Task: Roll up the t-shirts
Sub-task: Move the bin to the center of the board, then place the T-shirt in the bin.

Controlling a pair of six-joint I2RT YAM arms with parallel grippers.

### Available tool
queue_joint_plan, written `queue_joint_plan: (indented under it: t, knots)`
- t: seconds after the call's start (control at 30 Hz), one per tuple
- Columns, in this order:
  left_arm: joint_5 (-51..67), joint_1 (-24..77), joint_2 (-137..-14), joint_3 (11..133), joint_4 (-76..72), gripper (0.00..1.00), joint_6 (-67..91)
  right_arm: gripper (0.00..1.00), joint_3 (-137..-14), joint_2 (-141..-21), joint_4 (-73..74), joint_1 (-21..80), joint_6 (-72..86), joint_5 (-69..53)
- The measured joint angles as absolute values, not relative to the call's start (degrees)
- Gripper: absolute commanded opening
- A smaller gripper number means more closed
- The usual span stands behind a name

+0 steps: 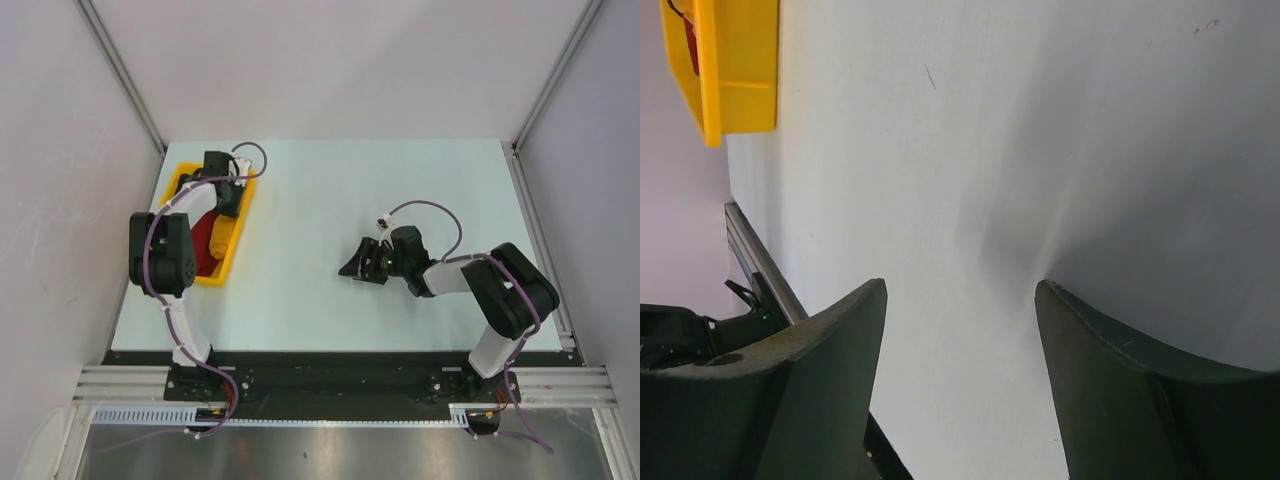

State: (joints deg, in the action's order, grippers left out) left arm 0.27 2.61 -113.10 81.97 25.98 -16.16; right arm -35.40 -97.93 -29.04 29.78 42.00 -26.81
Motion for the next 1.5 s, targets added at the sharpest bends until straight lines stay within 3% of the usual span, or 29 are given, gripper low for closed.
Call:
queue_joint_plan:
  t: [0.47,0.83,1.13,1.33,1.5]
  knots:
    - [5.45,16.60,-105.23,71.90,24.86,0.17,-8.75,0.68,-36.56,-95.50,-23.24,29.61,40.88,-22.74]
    - [15.64,12.80,-101.60,73.95,30.00,0.09,-14.41,0.69,-42.17,-96.88,-17.54,27.66,39.44,-20.88]
    - [19.62,12.78,-96.20,64.07,24.51,0.09,-21.12,0.62,-61.58,-103.92,-21.12,24.49,41.47,-21.78]
    - [19.97,12.99,-95.35,61.63,22.61,0.08,-24.43,0.75,-78.37,-118.54,-32.34,24.93,47.83,-26.44]
    - [19.90,13.10,-91.61,56.95,19.49,0.08,-27.27,0.77,-86.78,-126.21,-33.28,25.91,49.04,-30.26]
